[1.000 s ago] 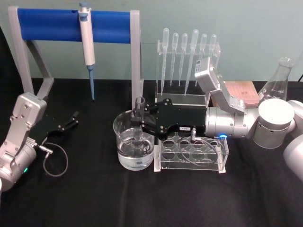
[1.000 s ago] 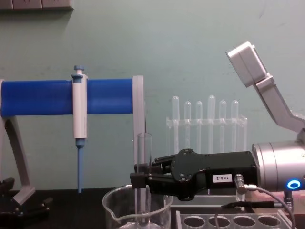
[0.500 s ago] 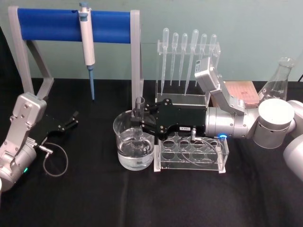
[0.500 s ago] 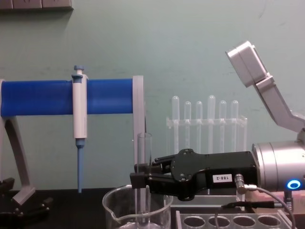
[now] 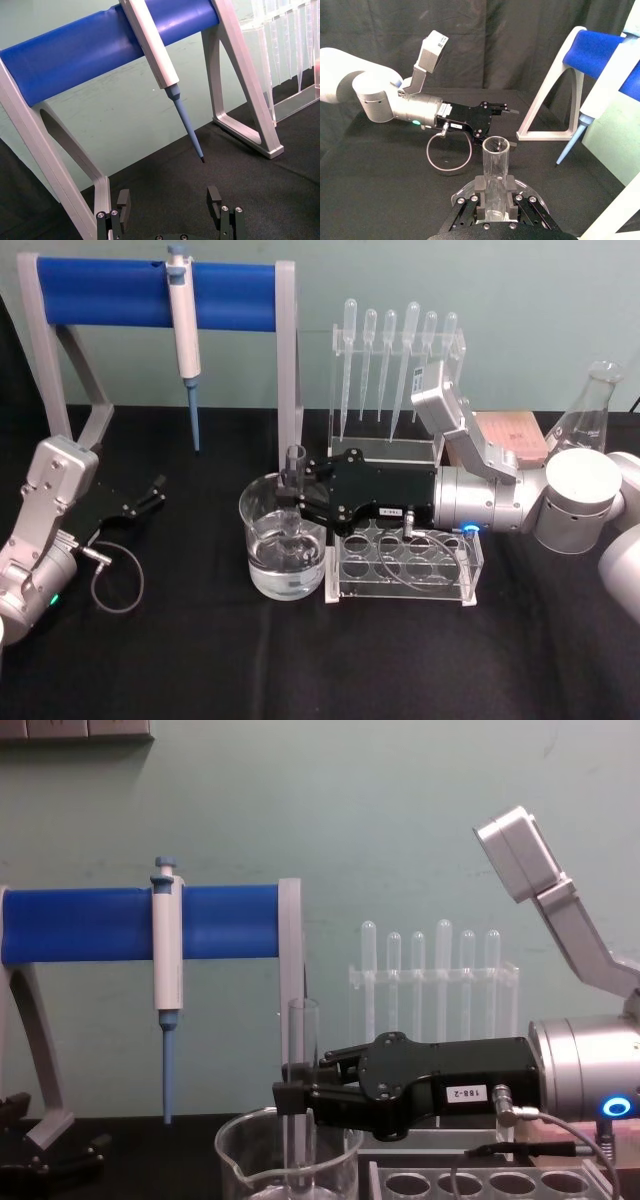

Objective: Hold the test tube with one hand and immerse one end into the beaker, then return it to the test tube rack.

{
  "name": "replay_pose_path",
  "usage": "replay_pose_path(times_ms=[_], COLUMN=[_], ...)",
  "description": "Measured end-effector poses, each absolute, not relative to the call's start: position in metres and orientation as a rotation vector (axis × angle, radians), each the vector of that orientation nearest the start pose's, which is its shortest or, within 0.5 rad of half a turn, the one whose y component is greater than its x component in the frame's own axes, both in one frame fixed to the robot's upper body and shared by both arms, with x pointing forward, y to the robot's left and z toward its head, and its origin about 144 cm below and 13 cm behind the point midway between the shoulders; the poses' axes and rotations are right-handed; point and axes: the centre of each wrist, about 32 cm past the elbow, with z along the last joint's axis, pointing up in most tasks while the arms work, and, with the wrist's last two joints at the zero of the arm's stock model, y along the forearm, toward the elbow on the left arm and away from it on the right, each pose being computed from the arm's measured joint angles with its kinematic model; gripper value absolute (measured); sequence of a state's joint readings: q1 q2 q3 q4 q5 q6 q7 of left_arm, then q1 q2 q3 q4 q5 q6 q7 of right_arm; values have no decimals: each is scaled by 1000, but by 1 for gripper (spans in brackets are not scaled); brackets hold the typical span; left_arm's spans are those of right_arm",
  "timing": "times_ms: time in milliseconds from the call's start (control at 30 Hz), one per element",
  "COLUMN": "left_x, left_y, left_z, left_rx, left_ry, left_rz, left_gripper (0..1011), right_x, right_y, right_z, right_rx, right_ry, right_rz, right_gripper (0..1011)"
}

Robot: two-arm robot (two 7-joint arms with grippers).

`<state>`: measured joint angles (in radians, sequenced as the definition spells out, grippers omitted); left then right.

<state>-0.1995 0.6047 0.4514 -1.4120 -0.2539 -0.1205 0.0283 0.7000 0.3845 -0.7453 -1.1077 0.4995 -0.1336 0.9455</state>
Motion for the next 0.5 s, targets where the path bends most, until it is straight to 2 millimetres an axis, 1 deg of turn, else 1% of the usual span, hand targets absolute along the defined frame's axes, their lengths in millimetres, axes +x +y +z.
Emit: replay_pose_path(times_ms=[500], left_x=[489], left_y=[310], left_z=[1140], left_rx=[304], left_ry=[-285], left_rz=[1248], left_gripper=[1000], right_x=[605], right_y=[-209], right_z=[1211], right_rx=[-147], right_ry=[-159], right_rz=[-197], right_gripper=[241])
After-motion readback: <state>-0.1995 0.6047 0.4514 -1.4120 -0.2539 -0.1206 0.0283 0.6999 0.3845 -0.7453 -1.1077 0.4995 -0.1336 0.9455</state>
